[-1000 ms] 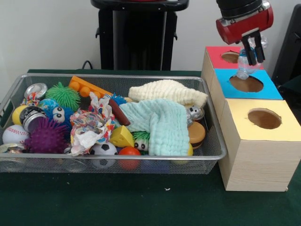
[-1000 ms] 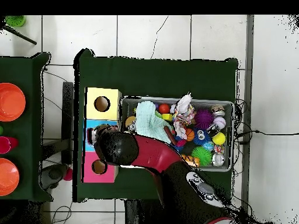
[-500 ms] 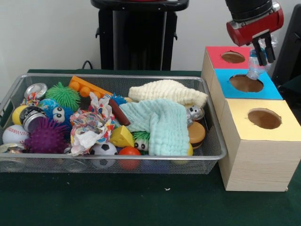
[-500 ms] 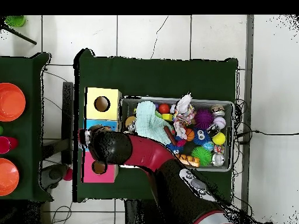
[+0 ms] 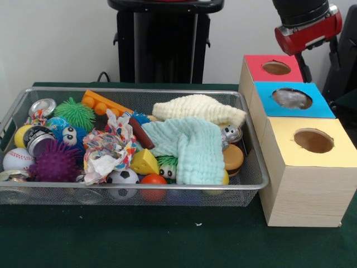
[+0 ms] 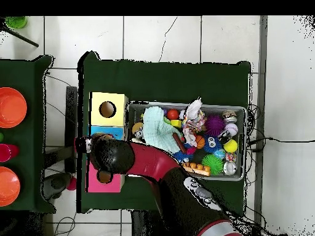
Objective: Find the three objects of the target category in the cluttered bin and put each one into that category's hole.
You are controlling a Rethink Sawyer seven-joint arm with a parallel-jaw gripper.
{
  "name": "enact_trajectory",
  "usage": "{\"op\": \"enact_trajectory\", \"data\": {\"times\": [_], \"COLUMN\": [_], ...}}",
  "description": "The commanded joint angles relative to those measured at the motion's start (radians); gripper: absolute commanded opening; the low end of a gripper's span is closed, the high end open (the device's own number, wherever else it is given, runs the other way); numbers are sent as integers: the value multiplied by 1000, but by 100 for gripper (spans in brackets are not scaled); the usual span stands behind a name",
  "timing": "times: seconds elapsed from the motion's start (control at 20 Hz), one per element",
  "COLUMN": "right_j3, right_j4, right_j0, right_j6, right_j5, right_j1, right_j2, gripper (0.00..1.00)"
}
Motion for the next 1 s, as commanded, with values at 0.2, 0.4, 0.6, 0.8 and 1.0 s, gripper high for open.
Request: {"op": "enact_trajectory", "data": {"times": [0.2,0.4,0.6,0.8,1.0], "right_j3": [24,10,-98,-185,-209], "right_j4": [22,8,-96,-214,-278], "right_j0": [14,28,111,187,229], "right_j6": [224,204,156,131,149], "right_j5": [34,96,175,145,52], "right_j1": [-10,-44,-105,-111,-107], "right_j2": [-38,-73,-236,-396,-485], "gripper": [100,100,100,100,100]}}
